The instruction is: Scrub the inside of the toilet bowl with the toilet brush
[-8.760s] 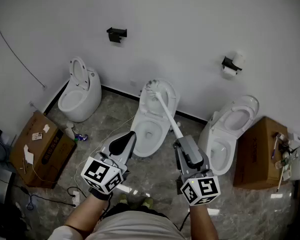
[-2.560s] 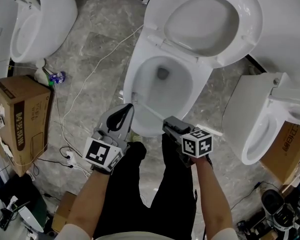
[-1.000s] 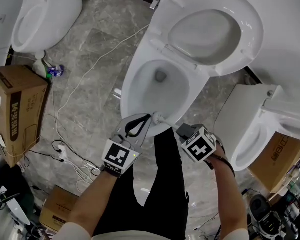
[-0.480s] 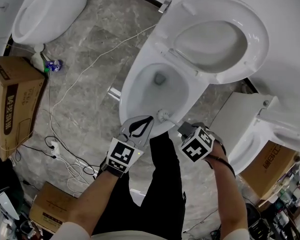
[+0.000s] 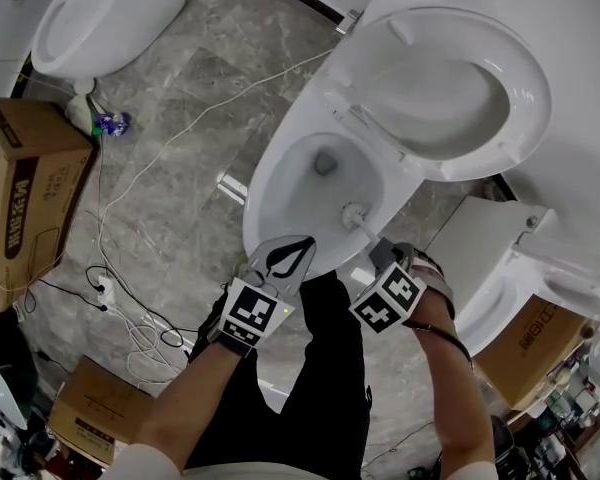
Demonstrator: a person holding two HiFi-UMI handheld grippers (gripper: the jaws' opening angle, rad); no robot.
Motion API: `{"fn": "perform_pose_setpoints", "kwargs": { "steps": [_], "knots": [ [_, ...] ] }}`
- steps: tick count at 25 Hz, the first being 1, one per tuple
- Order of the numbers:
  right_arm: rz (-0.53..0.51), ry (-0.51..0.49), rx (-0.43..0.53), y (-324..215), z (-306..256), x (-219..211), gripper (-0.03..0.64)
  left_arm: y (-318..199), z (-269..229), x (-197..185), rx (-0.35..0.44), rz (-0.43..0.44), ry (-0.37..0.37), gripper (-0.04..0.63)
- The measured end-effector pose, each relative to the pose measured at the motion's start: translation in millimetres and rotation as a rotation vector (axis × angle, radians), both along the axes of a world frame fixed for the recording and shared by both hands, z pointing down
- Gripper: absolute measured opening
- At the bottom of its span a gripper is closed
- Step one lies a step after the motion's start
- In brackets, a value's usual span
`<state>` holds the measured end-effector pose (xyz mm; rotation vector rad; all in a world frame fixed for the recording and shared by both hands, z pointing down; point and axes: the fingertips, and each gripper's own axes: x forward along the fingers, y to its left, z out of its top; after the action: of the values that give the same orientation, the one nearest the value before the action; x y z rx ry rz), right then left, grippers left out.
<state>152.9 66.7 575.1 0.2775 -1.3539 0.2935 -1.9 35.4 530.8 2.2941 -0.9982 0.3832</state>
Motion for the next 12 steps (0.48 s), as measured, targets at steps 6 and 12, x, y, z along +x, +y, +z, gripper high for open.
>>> {"fn": "perform_pose_setpoints", "kwargs": {
  "steps": [6, 12],
  "knots": [
    [-0.135, 0.073, 0.131, -11.1, 3.6, 2.4, 0.166, -0.7, 2.2, 3.5, 0.006, 0.011, 0.003, 0.006],
    [-0.053, 0.070, 0.232, -23.5, 4.1, 9.4, 0.166, -4.0, 1.4, 8.8, 0.020, 0.029, 0.010, 0.006]
  ]
}}
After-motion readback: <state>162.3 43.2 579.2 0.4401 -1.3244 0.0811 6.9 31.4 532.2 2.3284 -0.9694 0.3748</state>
